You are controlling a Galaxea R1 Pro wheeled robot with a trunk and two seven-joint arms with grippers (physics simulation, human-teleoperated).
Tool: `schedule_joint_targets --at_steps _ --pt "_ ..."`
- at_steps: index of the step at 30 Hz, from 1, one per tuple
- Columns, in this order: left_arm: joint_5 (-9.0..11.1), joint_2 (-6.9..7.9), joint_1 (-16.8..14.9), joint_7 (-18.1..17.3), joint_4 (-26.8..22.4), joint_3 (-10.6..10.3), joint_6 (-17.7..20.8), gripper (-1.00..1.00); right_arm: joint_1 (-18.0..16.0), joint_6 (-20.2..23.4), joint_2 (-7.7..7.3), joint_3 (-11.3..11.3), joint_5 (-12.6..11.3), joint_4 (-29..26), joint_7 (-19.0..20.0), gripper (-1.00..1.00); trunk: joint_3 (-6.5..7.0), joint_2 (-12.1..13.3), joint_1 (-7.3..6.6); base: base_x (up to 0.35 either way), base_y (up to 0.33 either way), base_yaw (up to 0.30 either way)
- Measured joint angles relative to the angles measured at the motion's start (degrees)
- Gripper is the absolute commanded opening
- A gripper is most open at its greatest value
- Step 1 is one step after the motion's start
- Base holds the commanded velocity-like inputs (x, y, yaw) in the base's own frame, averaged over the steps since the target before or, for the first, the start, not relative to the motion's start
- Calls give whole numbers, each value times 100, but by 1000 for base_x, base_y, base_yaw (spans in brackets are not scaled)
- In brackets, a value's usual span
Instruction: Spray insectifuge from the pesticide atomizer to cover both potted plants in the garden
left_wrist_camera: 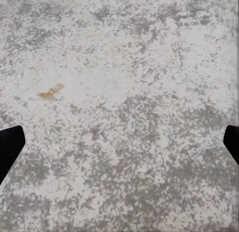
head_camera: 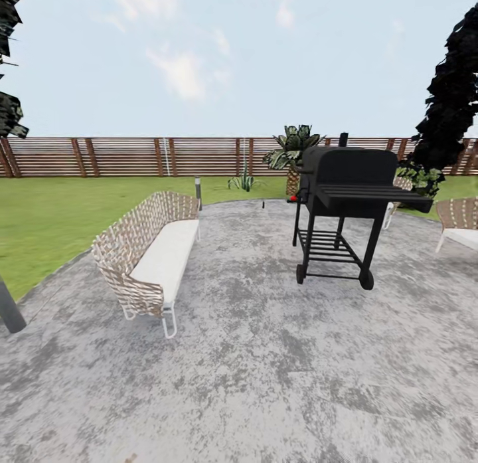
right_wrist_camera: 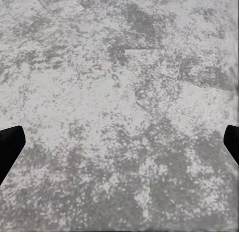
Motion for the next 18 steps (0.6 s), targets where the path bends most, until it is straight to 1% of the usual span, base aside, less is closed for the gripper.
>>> schedule_joint_targets --at_steps 1,4,7,18 --pt "0 1 1 -1 -2 0 0 100 0 -1 1 0 0 0 -1 100 0 0 0 0 0 -266" --pt "0 1 -4 1 -4 1 0 100 0 1 3 0 0 0 -1 100 -53 -119 65 0 0 -260" --pt "0 5 -4 3 -5 2 0 100 -1 -5 3 0 0 1 -2 100 -107 -239 131 0 0 -154" --pt "-18 2 -4 -2 -1 1 1 100 -1 -7 12 9 0 -6 0 100 -305 -681 373 0 0 -13"
